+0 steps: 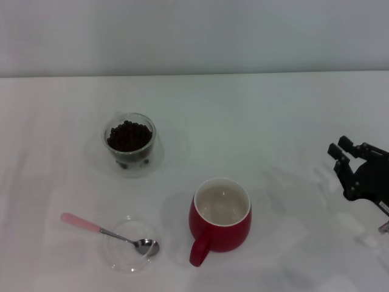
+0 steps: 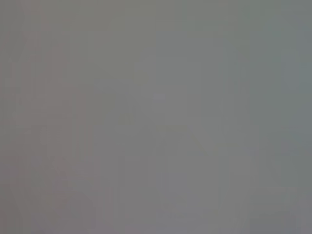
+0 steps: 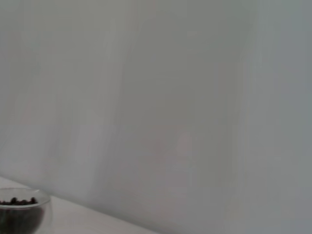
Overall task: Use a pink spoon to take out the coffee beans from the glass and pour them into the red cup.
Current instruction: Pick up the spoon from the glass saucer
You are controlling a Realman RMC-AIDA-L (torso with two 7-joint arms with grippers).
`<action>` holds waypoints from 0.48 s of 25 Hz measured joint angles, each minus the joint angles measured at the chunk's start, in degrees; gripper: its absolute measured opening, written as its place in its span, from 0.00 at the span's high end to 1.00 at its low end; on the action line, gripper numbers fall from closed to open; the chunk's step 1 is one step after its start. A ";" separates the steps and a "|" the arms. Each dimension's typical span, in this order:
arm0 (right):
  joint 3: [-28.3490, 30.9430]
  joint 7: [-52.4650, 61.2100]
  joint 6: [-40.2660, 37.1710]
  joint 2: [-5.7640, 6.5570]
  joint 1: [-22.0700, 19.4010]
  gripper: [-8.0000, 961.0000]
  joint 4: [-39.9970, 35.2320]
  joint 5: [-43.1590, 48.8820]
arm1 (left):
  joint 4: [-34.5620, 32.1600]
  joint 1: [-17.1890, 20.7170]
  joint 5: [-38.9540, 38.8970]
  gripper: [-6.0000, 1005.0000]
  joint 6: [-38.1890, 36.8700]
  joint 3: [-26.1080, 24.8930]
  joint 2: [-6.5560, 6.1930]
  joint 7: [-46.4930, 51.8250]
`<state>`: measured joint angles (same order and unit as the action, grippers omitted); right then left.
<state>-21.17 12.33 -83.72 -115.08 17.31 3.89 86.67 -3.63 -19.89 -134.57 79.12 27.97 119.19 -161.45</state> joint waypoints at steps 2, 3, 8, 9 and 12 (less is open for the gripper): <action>0.28 -0.02 0.00 0.01 0.09 0.79 -0.34 -0.01 | 0.37 0.43 0.08 0.34 0.73 0.03 0.09 0.01; 0.36 -0.04 0.00 0.02 0.18 0.79 -0.53 -0.01 | 0.77 0.64 0.17 0.34 1.37 0.06 0.12 0.01; 0.49 -0.07 -0.01 0.04 0.44 0.78 -2.33 -1.68 | 2.98 1.49 0.29 0.34 4.50 0.07 0.15 0.18; 0.50 -0.06 -0.01 0.04 0.48 0.78 -2.68 -2.22 | 4.11 2.05 0.43 0.34 5.98 0.07 0.17 0.51; 0.51 0.17 -0.05 0.04 0.59 0.78 -4.38 -3.96 | 5.61 2.27 1.32 0.34 7.25 0.07 0.23 0.89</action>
<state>-20.66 12.50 -83.77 -115.04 17.90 -0.50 82.72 1.98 -17.61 -133.25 86.37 28.04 119.43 -160.56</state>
